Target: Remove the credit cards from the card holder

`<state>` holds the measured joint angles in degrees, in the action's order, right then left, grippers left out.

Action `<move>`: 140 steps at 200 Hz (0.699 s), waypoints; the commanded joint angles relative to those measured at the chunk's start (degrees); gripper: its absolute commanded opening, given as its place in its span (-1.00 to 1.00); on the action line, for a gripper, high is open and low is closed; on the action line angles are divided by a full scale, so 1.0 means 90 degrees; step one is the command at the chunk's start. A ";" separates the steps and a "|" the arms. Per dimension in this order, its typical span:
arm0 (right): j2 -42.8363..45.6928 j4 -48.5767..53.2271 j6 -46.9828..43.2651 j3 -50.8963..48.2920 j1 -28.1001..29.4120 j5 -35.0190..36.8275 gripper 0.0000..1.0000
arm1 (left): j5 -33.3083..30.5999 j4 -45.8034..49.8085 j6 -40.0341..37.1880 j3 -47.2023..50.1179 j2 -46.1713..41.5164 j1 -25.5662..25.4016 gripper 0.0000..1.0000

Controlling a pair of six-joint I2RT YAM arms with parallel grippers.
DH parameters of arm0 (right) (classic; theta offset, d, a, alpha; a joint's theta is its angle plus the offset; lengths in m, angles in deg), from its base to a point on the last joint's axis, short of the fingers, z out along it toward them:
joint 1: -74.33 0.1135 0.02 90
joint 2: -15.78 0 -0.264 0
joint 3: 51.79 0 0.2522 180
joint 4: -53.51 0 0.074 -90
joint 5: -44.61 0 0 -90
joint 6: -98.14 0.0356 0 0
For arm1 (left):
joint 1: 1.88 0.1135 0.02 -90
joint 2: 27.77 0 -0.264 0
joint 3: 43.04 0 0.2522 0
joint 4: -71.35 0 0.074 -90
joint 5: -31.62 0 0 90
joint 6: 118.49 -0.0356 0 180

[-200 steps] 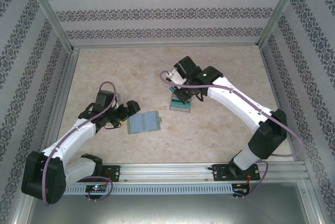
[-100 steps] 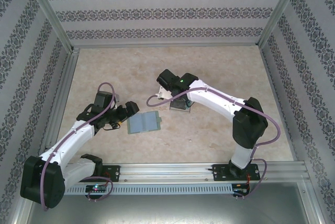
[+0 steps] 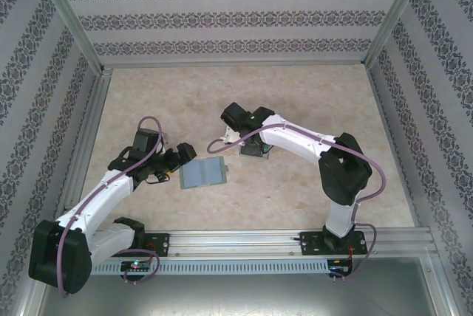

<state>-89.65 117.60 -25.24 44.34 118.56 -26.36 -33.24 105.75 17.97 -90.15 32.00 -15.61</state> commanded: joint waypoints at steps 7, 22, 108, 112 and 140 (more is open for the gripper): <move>-0.0232 -0.0167 0.0054 -0.0063 -0.0098 -0.0037 -1.00 | -0.0088 0.0167 -0.0094 0.0043 -0.0006 0.0076 0.99; -0.0318 -0.0179 0.0091 -0.0041 -0.0119 -0.0076 -1.00 | -0.0089 0.0167 -0.0094 0.0045 0.0003 0.0073 0.99; -0.0501 -0.0411 0.0320 -0.0148 -0.0186 0.0222 -1.00 | -0.0097 0.0167 -0.0094 0.0043 0.0014 0.0071 0.99; -0.0495 -0.0416 0.0329 -0.0148 -0.0197 0.0231 -0.96 | -0.0094 0.0167 -0.0094 0.0050 0.0018 0.0072 0.99; -0.0482 -0.0434 0.0417 -0.0119 -0.0251 0.0292 -0.60 | -0.0097 0.0148 -0.0100 0.0059 0.0038 0.0071 0.99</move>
<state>-93.25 114.06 -23.21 43.71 117.11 -25.84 -33.24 105.75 17.97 -90.15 32.02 -15.61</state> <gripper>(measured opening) 0.179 0.994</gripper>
